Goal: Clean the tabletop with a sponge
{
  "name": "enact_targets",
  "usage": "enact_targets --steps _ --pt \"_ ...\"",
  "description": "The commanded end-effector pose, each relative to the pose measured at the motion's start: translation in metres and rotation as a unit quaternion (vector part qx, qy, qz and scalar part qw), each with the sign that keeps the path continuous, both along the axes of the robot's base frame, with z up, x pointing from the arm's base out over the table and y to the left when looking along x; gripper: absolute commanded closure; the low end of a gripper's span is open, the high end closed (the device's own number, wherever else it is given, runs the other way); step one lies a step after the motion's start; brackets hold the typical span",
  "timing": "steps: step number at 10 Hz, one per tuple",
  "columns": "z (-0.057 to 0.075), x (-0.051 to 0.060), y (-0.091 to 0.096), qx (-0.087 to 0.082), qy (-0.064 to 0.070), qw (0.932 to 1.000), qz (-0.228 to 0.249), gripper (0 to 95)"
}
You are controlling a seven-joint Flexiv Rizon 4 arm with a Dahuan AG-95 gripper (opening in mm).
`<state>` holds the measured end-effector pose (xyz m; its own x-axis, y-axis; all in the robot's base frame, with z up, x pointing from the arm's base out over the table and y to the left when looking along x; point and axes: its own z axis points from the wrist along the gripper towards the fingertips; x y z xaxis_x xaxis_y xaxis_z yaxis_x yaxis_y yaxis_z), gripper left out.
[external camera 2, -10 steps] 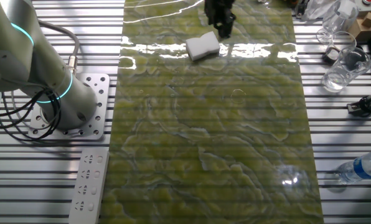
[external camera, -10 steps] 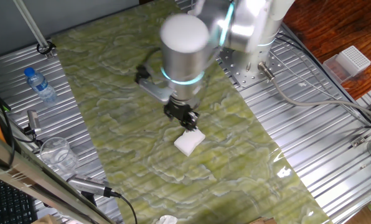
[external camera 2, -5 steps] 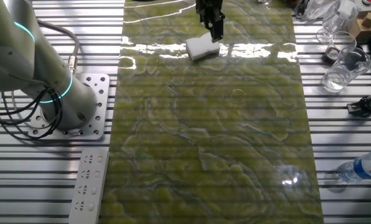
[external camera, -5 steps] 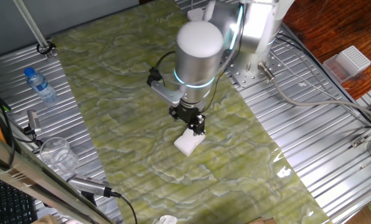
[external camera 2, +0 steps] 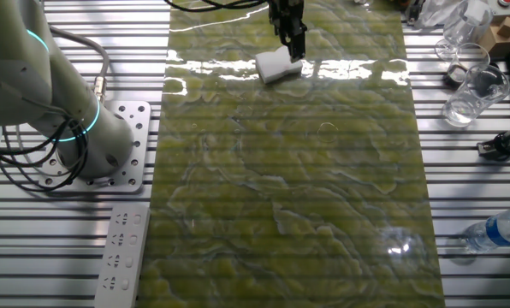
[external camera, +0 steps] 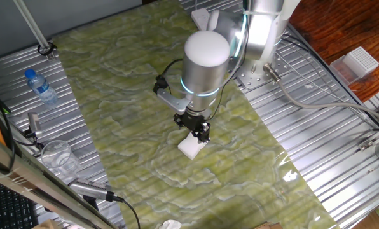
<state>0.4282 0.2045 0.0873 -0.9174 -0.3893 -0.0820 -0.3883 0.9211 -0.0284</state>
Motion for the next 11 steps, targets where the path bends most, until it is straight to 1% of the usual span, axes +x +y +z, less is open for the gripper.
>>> enact_targets --steps 1,2,3,7,8,9,11 --pt "0.0047 -0.0003 -0.0003 0.001 0.005 0.9999 -0.016 19.0" --pt "0.0047 -0.0003 -0.0003 0.003 0.005 0.9998 -0.021 19.0" --pt "0.0047 -0.0003 -0.0003 0.004 0.008 0.9995 -0.030 19.0" --pt "0.0047 -0.0003 -0.0003 0.005 0.028 0.9981 -0.054 19.0" --pt "0.0047 -0.0003 -0.0003 0.005 0.028 0.9981 -0.054 19.0" --pt "0.0047 -0.0003 -0.0003 0.005 0.028 0.9982 -0.053 38.0" --pt "0.0047 -0.0003 -0.0003 -0.005 0.026 0.9991 -0.034 38.0"
